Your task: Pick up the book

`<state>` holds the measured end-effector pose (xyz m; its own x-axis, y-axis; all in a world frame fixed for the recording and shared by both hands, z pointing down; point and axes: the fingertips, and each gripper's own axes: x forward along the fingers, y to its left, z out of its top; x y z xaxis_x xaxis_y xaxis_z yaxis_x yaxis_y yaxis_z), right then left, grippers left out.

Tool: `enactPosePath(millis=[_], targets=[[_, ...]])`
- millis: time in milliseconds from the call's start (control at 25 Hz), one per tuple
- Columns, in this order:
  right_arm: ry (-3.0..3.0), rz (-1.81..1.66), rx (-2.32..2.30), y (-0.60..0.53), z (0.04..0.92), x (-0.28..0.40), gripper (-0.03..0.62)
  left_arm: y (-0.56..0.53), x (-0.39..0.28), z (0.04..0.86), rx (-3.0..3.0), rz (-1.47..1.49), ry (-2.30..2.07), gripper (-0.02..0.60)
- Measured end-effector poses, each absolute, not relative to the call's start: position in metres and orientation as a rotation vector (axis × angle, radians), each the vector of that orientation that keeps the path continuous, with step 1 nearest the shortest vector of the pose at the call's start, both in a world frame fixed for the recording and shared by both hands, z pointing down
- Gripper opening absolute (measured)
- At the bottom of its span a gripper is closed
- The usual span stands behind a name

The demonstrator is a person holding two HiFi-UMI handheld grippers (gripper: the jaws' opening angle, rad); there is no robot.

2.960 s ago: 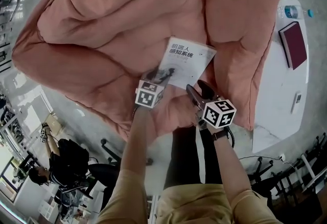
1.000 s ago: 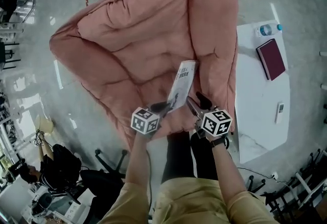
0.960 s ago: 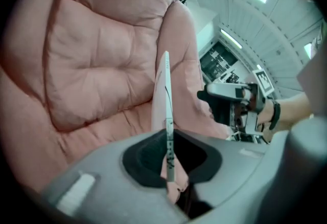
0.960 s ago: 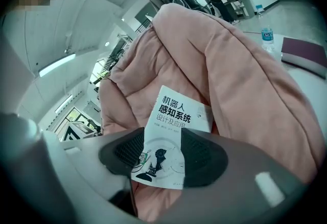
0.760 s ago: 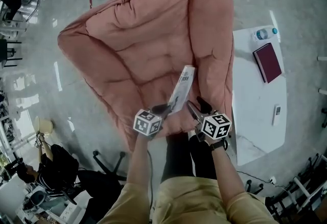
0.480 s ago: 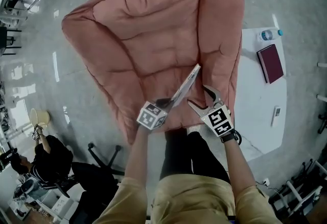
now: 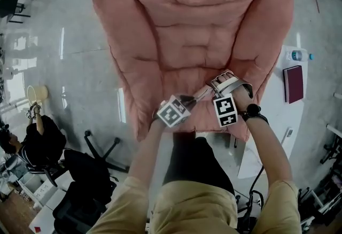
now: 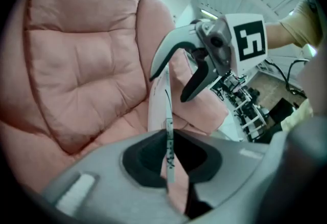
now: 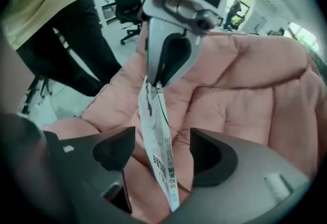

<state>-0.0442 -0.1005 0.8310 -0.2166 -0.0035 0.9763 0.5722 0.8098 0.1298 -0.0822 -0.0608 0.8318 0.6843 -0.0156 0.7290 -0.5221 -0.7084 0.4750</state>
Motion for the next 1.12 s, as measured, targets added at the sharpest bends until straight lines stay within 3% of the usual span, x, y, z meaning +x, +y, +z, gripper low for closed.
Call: enactPosePath(millis=[240,400,440,760,1120], targets=[[-1.582,-0.595,-0.643,-0.084,0.867,-0.048,0.271,-0.060,-0.087,0.832,2.197,0.941,-0.422,0.037],[-1.682,-0.439,-0.517,-0.089,0.872,-0.053,0.079,-0.061,-0.080,0.834,2.220,0.971,-0.405,0.038],[-1.684,-0.437,-0.510,-0.088,0.873,-0.054,0.069,-0.059,-0.080,0.835,2.224,0.988,-0.397,0.038],[-1.730,-0.395,-0.444,-0.085,0.822,-0.062,0.048,-0.060,-0.091,0.782,2.328,1.166,-0.327,0.038],[-1.775,-0.366,-0.292,-0.086,0.661,-0.064,0.048,-0.065,-0.096,0.624,2.464,1.342,-0.226,0.038]])
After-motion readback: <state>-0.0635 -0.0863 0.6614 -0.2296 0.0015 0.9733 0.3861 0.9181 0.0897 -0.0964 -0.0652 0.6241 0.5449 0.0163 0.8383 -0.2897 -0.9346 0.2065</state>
